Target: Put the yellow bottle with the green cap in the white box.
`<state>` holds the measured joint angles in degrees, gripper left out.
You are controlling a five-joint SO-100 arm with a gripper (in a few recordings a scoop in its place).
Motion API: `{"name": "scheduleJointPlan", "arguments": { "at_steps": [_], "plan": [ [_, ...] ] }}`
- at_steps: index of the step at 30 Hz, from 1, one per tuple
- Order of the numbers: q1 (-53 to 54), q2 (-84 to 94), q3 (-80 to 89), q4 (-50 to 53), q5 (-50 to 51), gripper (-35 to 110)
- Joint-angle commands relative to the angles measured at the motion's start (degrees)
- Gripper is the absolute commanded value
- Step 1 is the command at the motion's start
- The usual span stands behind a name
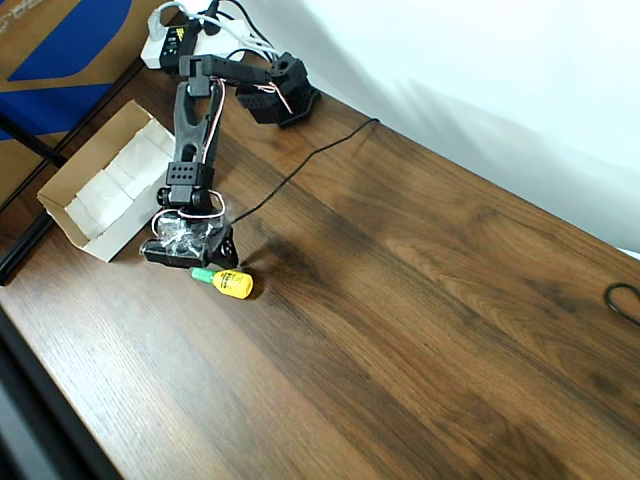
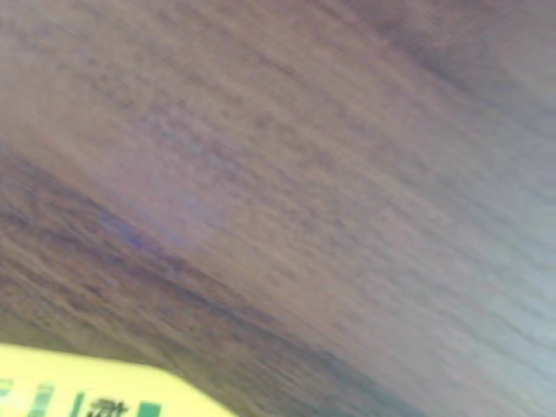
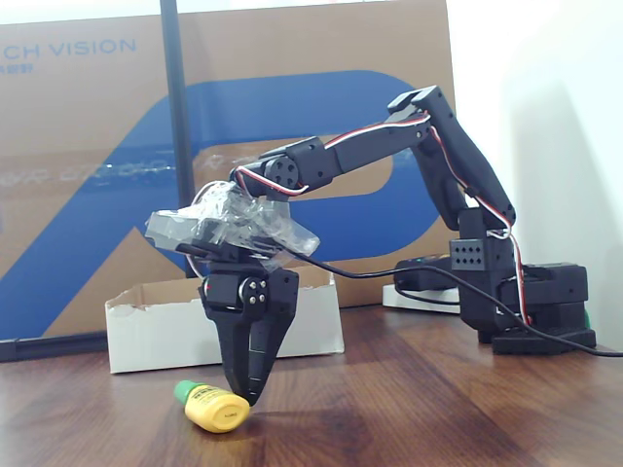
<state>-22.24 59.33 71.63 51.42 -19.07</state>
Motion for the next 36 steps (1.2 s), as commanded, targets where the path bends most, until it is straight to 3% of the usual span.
{"name": "scheduleJointPlan", "arguments": {
  "at_steps": [1, 12, 33, 36],
  "plan": [
    [-0.2, 2.5, -2.0, 0.4, -1.1, 0],
    [5.4, 9.3, 3.4, -1.8, -3.2, 0],
    [5.8, 22.9, 14.0, -3.8, -2.3, 0],
    [6.6, 23.8, 14.9, -3.5, -2.8, 9]
  ]
}}
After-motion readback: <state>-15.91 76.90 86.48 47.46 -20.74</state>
